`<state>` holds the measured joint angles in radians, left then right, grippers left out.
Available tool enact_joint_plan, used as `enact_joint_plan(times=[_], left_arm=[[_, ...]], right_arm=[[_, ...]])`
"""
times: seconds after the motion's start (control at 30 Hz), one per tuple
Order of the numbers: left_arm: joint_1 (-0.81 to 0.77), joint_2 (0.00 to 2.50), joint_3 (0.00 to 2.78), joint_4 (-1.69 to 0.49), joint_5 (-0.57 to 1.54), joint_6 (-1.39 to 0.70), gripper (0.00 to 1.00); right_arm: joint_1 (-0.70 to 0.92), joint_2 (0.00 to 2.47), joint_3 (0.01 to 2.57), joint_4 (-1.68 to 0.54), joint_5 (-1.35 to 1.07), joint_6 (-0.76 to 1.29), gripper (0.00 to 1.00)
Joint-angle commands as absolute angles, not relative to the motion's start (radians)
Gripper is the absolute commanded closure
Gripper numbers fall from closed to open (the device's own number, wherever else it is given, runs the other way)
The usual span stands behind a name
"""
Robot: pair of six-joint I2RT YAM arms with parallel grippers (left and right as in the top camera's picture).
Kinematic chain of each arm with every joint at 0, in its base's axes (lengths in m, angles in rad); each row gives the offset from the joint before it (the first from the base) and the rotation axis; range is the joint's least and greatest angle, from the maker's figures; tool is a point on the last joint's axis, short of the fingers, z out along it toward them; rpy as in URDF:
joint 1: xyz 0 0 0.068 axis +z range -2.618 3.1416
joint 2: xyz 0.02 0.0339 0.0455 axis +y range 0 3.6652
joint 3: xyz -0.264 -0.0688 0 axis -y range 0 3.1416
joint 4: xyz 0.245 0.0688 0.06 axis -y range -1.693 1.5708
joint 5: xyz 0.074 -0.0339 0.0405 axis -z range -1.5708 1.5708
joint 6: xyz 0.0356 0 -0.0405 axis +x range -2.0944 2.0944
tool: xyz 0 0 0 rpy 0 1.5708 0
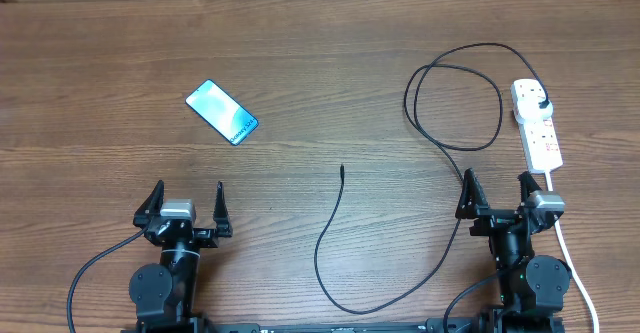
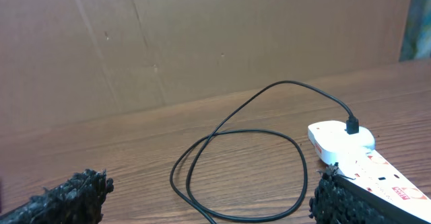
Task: Plug charger to phone and switch on socket
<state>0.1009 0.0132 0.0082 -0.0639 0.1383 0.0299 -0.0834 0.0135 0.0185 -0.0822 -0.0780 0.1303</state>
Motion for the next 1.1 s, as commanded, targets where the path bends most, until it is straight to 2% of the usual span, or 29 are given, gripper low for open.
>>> enact_joint_plan(times=[0.0,0.87,1.07], left_arm=[[0.113,0.004,0.005,-0.065,0.123,0.049,0.00],[0.113,0.004,0.005,-0.070,0.096,0.046,0.00],[0.113,0.004,0.008,-0.071,0.070,-0.055,0.00]], right_arm=[[-0.076,0.003,0.008,-0.079,-0.072,0.126,0.00],[-0.076,0.003,0.008,-0.079,-0.072,0.126,0.00],[-0.076,0.003,0.008,-0.079,-0.072,0.126,0.00]])
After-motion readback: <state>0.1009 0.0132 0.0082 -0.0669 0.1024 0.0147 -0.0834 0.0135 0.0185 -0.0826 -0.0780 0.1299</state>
